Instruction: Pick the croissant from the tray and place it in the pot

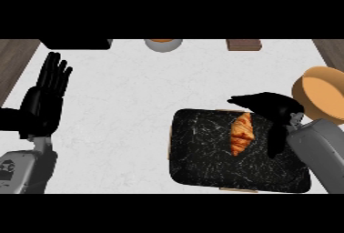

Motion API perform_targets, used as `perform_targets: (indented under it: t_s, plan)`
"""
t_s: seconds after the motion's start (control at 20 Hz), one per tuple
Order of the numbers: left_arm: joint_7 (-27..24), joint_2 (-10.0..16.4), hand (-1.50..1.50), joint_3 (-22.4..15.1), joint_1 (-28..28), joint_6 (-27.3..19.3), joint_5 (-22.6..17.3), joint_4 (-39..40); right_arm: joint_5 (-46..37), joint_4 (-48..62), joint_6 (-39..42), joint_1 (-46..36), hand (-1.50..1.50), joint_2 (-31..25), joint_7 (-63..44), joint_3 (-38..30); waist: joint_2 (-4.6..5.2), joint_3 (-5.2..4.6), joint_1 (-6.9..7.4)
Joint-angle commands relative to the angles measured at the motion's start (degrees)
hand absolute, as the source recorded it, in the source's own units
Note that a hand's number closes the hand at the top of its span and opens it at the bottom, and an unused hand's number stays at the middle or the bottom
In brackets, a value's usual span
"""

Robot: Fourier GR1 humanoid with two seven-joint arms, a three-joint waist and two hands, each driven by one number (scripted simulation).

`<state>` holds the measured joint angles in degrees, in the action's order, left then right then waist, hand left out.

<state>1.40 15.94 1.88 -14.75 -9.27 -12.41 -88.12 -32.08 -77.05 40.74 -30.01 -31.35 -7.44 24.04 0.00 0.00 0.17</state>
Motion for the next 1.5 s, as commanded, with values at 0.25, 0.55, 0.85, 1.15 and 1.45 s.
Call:
perform_targets:
  t_s: [0.25,0.55,0.85,1.15,1.45]
  plan:
    - [2.0,0.2,0.00,2.7,-0.3,1.3,0.7,-0.8,-8.1,-3.5,-1.1,5.9,-1.50,3.7,-0.4,-1.1,-0.09,0.00,-0.14]
    - [0.3,-2.7,0.00,1.0,2.1,1.9,2.1,-1.9,-15.6,7.4,-5.0,2.4,-1.50,8.0,2.3,-1.0,0.02,0.00,0.25]
    - [1.5,-1.7,0.00,3.5,-4.3,3.1,2.5,2.9,-19.0,11.8,-5.9,2.1,-1.50,8.9,8.2,-2.8,0.04,0.00,-0.10]
    - [3.2,-3.3,0.00,3.5,-3.0,2.9,2.5,0.2,-23.1,18.1,-11.0,3.1,-1.50,12.2,12.1,-3.7,0.02,0.01,0.01]
    - [1.8,-2.0,0.00,4.9,-3.6,5.1,1.8,2.9,-26.1,21.5,-14.1,2.0,1.50,15.5,19.3,1.3,0.15,0.01,0.28]
